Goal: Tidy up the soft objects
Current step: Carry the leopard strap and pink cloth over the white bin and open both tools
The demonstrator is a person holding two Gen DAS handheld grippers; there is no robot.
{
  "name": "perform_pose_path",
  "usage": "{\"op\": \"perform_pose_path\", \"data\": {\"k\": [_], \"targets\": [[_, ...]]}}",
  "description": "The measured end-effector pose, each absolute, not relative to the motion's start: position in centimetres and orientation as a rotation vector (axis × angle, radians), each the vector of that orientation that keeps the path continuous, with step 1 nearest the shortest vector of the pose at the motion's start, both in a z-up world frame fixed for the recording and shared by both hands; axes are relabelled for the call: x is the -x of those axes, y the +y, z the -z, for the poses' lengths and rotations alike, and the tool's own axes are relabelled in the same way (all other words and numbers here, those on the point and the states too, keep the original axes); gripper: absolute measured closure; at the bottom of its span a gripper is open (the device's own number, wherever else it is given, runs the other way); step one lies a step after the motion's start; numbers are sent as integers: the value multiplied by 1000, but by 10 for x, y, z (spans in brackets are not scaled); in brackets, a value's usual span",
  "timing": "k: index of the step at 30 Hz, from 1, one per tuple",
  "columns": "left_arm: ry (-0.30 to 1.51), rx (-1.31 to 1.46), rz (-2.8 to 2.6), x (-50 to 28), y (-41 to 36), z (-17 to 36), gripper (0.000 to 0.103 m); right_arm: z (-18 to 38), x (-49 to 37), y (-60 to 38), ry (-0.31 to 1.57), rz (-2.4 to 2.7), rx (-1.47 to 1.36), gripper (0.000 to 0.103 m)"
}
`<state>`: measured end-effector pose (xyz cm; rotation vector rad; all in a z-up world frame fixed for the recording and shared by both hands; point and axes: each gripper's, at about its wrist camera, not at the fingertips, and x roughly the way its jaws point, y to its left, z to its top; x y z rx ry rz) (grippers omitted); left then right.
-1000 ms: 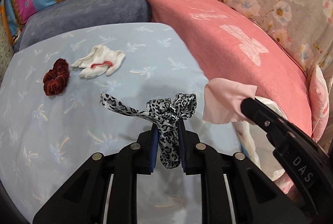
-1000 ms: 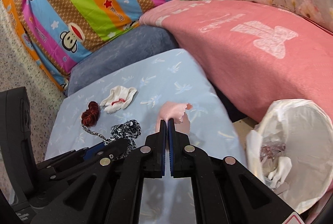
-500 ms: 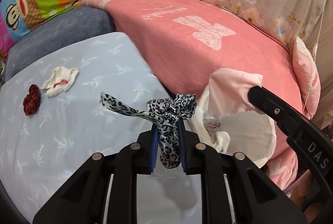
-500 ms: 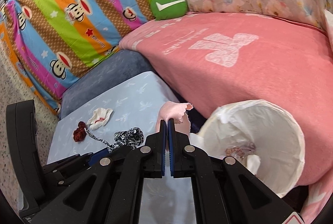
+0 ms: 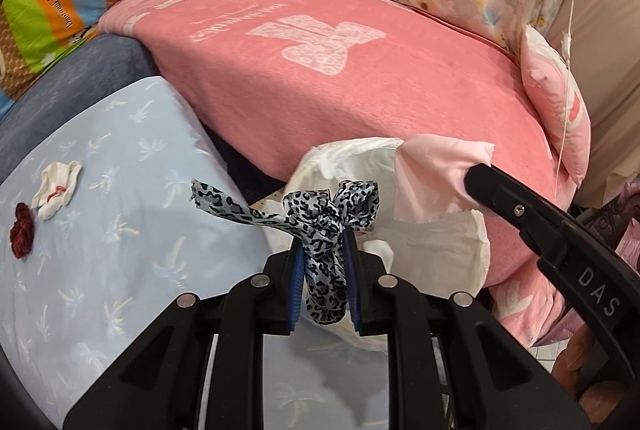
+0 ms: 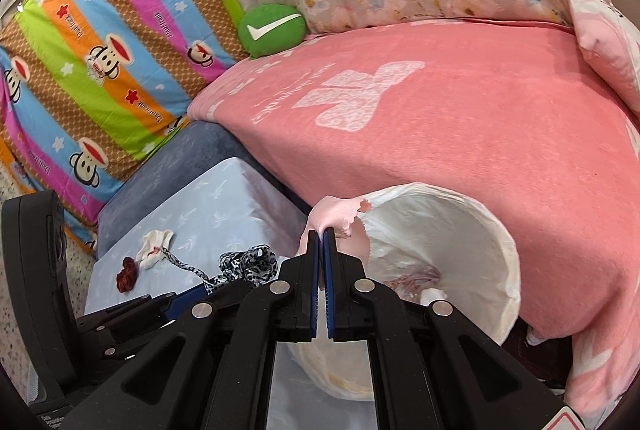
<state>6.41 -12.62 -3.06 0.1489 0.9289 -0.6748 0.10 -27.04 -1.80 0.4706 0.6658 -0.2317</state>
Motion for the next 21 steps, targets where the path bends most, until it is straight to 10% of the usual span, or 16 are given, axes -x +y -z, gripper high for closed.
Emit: {"op": "perform_pose_path", "data": {"k": [6, 16, 21], "targets": [[950, -174, 709, -59, -145, 35, 84, 21, 11, -286, 659, 262, -489, 100], [892, -199, 710, -51, -157, 31, 40, 24, 15, -295, 660, 277, -494, 98], [897, -193, 685, -57, -154, 33, 37, 24, 15, -297, 652, 278, -495, 94]]}}
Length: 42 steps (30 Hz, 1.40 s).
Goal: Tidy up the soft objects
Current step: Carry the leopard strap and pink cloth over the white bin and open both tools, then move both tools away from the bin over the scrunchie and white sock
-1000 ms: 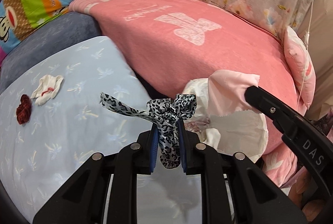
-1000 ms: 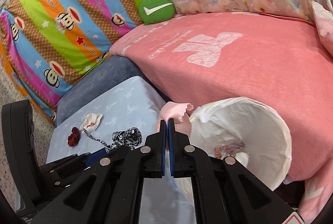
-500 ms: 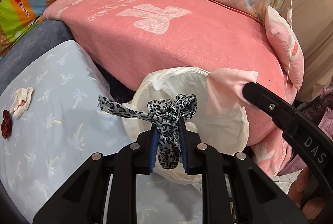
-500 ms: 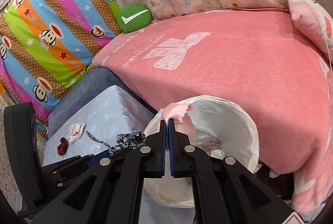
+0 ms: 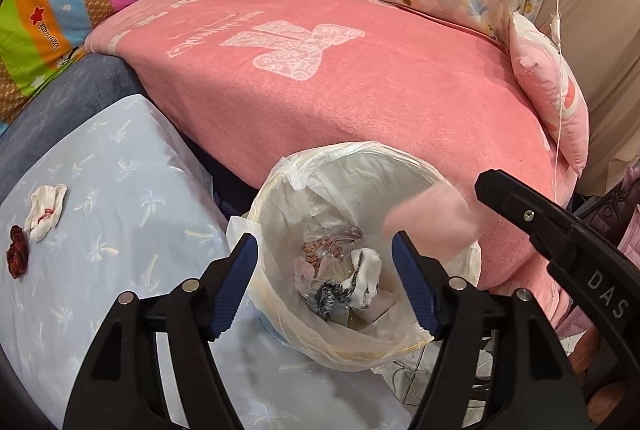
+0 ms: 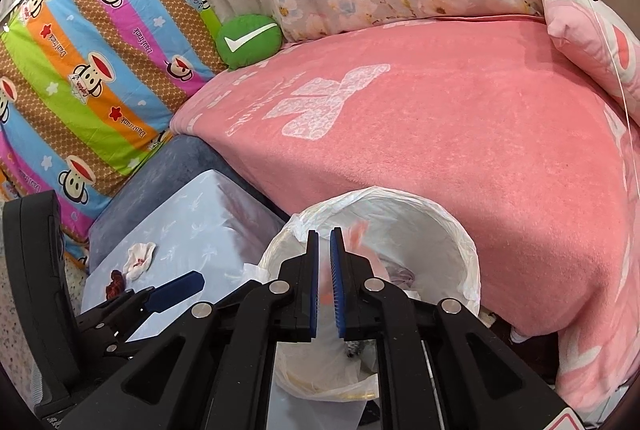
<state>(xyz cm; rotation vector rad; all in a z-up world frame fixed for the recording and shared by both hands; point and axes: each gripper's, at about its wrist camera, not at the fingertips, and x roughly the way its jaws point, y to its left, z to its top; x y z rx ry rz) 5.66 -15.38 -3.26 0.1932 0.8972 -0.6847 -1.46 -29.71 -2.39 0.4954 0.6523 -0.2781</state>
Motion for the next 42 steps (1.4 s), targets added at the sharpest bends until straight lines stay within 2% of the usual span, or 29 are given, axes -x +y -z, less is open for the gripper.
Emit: {"op": "perform_pose_path", "data": {"k": [6, 12, 27, 42], "targets": [[906, -185, 664, -60, -149, 34, 36, 25, 12, -293, 658, 276, -490, 86], [905, -172, 657, -62, -142, 34, 36, 27, 9, -285, 669, 268, -475, 84], [923, -107, 585, -79, -101, 40, 36, 36, -12, -252, 722, 214, -429, 82], [944, 7, 456, -112, -16, 50, 36, 46, -63, -170, 793, 94, -337, 82]]}}
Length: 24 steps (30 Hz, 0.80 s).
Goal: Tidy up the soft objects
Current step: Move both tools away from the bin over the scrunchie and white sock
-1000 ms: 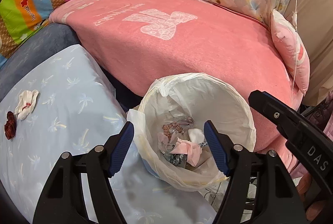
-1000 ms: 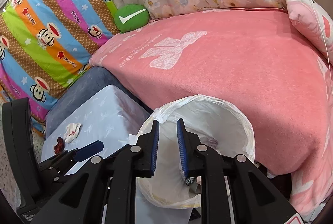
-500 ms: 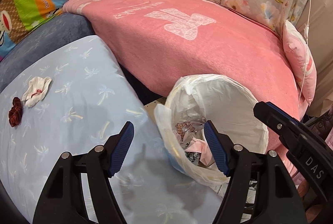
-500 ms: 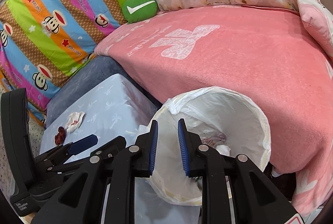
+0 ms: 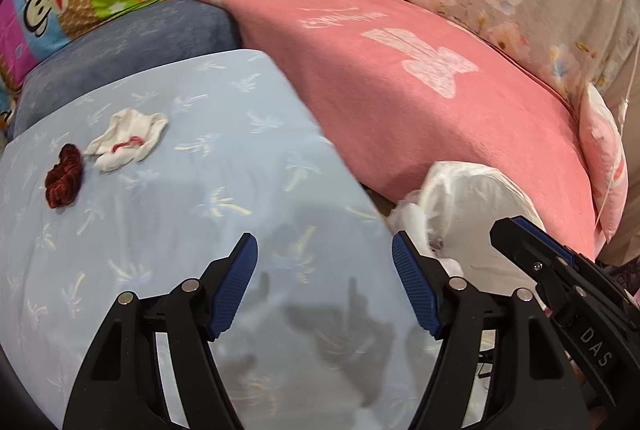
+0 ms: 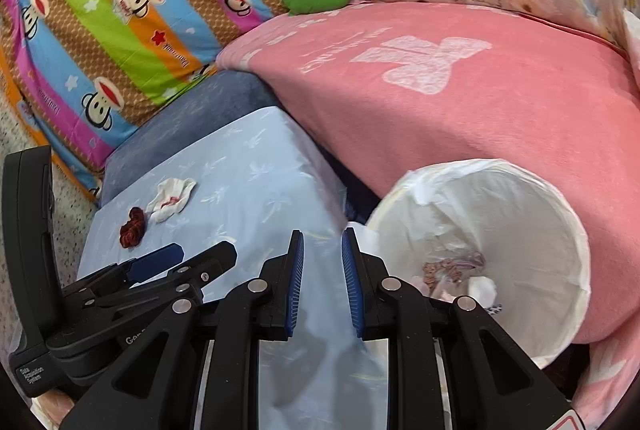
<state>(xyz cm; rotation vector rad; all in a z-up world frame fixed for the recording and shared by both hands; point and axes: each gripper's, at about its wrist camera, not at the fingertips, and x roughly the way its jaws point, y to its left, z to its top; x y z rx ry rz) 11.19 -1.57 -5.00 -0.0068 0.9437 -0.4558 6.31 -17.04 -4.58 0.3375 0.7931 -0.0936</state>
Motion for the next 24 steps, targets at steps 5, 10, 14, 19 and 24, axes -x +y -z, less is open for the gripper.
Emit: {"op": "perform_pose_path", "data": {"k": [5, 10, 14, 19, 24], "targets": [[946, 48, 372, -127, 28, 56, 26, 50, -85, -135, 815, 46, -302, 74], [958, 76, 271, -144, 76, 65, 24, 58, -111, -98, 844, -11, -269, 72], [962, 87, 196, -159, 115, 71, 23, 61, -133, -68, 858, -53, -247, 67], [966, 110, 113, -183, 157, 76, 19, 67, -167, -35, 873, -101, -222, 62], [970, 134, 60, -209, 185, 81, 19, 79, -211, -5, 901, -135, -214, 56]]}}
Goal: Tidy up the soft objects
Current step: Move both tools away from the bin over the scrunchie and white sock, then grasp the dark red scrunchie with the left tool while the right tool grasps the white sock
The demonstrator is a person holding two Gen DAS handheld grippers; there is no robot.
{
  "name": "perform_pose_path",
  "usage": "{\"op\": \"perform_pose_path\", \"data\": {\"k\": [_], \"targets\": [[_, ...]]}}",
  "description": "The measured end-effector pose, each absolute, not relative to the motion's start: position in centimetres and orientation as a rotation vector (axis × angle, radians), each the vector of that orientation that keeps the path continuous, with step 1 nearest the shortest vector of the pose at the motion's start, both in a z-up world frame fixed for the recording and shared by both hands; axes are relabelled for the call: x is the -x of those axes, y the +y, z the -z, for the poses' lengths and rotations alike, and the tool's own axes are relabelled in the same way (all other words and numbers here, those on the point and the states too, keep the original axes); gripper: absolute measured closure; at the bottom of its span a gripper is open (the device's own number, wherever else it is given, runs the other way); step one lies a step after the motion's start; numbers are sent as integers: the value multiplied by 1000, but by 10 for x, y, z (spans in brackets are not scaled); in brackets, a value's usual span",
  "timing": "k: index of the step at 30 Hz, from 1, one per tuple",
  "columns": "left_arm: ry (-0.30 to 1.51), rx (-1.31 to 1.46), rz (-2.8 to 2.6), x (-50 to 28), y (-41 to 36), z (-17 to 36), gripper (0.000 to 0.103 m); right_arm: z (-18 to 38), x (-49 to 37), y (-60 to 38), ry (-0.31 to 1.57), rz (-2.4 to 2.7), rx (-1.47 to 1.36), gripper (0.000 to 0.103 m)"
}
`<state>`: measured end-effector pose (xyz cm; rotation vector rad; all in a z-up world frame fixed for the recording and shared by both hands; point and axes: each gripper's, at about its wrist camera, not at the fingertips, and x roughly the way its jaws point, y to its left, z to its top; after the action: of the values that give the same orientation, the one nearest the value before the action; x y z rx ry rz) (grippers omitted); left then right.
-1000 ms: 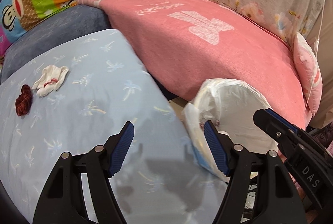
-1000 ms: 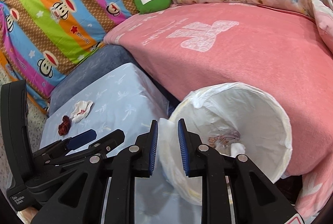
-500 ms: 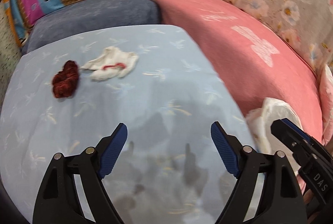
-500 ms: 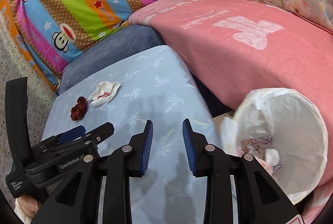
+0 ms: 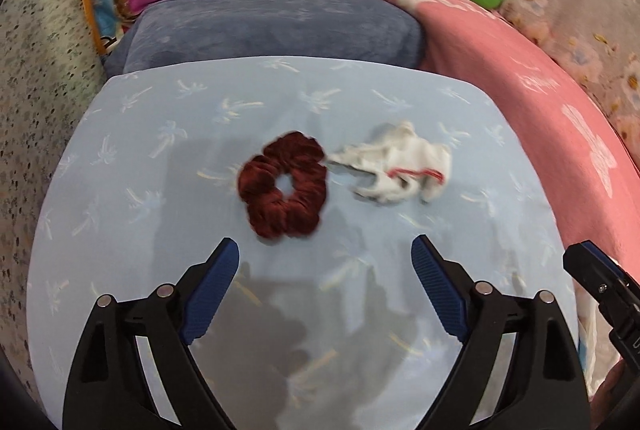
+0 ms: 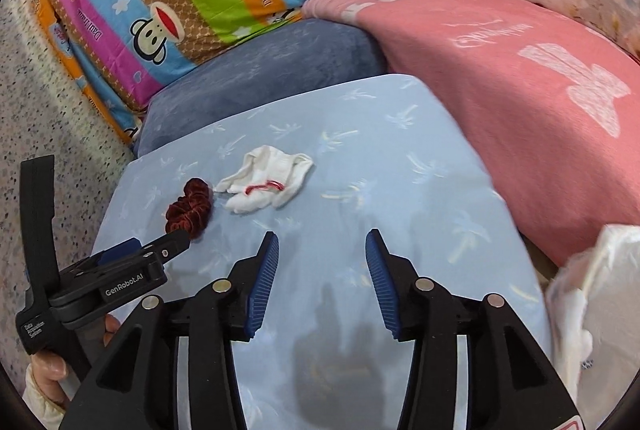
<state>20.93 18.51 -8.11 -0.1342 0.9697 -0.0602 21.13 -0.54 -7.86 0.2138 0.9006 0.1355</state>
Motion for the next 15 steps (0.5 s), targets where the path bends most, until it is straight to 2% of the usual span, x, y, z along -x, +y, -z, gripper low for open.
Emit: {"op": "perform_pose_path", "data": {"k": [5, 15], "targets": [[983, 144, 27, -236, 204, 90, 19, 89, -253, 18, 916, -149, -203, 49], [1021, 178, 28, -263, 218, 109, 19, 123, -316, 49, 976, -160, -203, 48]]}}
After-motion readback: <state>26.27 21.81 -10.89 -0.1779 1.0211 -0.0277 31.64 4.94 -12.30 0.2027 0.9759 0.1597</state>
